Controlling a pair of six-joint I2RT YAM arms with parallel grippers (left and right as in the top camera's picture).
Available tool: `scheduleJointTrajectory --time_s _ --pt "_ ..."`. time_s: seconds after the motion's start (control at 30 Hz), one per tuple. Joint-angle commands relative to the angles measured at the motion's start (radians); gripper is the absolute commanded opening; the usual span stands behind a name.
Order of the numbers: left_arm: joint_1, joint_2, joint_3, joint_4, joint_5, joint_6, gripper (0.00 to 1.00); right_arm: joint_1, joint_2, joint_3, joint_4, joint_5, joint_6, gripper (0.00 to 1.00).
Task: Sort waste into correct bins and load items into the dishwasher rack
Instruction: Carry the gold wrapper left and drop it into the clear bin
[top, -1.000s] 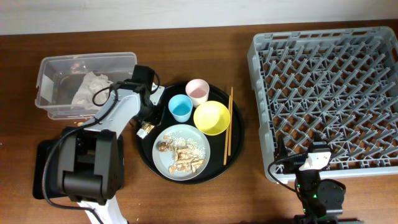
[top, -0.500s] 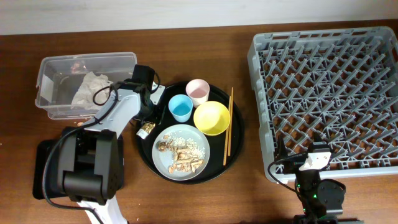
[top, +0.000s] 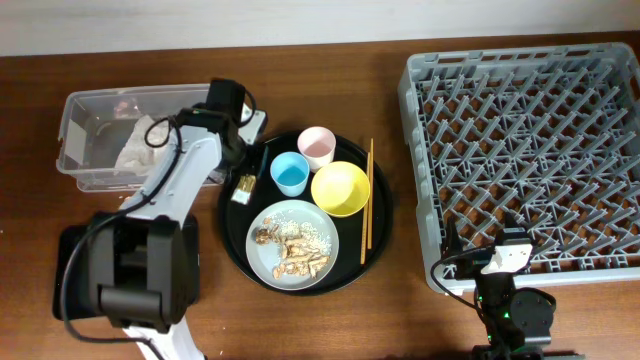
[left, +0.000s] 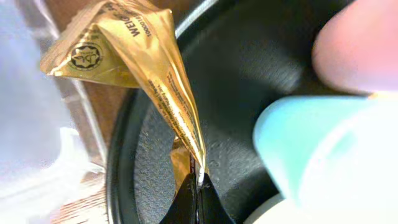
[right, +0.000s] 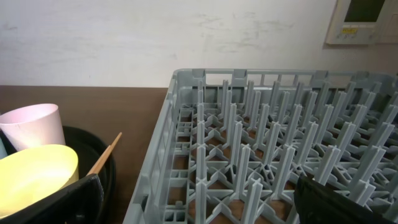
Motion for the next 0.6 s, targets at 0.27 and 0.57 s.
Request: scheduleJointTrajectory --time_s 0.27,0.57 --pt "0.206 -0.222 0.120 0.083 0.025 -0.454 0.00 -0.006 -0.006 -0.007 -0.003 0.009 0.004 0.99" --pt "0.402 -0.152 0.116 0.084 0.026 -0.875 0.00 -0.006 -0.006 -0.007 -0.003 0.009 0.004 0.99"
